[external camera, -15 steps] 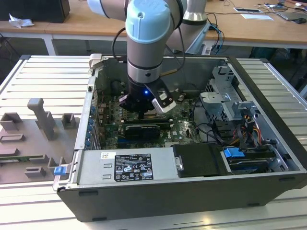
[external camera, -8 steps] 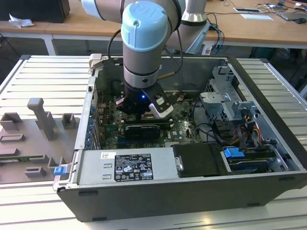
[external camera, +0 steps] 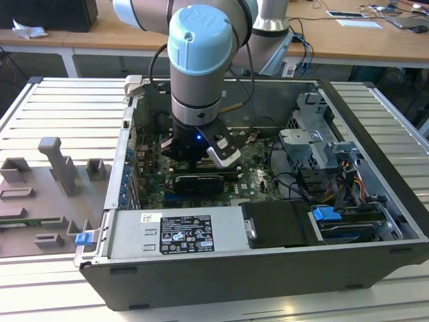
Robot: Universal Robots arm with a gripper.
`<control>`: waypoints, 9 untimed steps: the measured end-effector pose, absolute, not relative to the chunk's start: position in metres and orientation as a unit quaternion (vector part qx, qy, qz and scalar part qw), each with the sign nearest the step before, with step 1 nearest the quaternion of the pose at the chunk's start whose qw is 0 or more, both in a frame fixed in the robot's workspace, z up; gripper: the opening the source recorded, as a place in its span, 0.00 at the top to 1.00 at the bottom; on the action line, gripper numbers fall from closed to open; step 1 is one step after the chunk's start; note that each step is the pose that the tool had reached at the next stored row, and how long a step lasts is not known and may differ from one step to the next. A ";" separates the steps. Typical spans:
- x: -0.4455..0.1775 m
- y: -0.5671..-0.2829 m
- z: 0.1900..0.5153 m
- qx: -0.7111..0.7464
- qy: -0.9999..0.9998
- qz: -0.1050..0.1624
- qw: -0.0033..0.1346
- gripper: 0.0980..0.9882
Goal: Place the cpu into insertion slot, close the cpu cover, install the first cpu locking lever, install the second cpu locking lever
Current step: 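Install the second cpu locking lever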
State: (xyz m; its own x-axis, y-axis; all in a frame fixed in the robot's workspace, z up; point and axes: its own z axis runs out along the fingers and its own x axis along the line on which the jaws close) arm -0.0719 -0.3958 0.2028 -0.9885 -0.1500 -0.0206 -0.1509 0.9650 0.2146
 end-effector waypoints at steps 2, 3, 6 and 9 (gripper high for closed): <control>-0.072 -0.396 0.202 -0.076 0.991 0.110 0.002 0.99; -0.072 -0.396 0.201 -0.076 0.991 0.112 0.002 0.99; -0.073 -0.396 0.201 -0.077 0.990 0.117 0.003 0.99; -0.073 -0.396 0.200 -0.077 0.990 0.120 0.003 0.99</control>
State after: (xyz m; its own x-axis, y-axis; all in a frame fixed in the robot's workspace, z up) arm -0.0735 -0.3959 0.1999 -0.9880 -0.1526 -0.0242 -0.1539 0.9591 0.2376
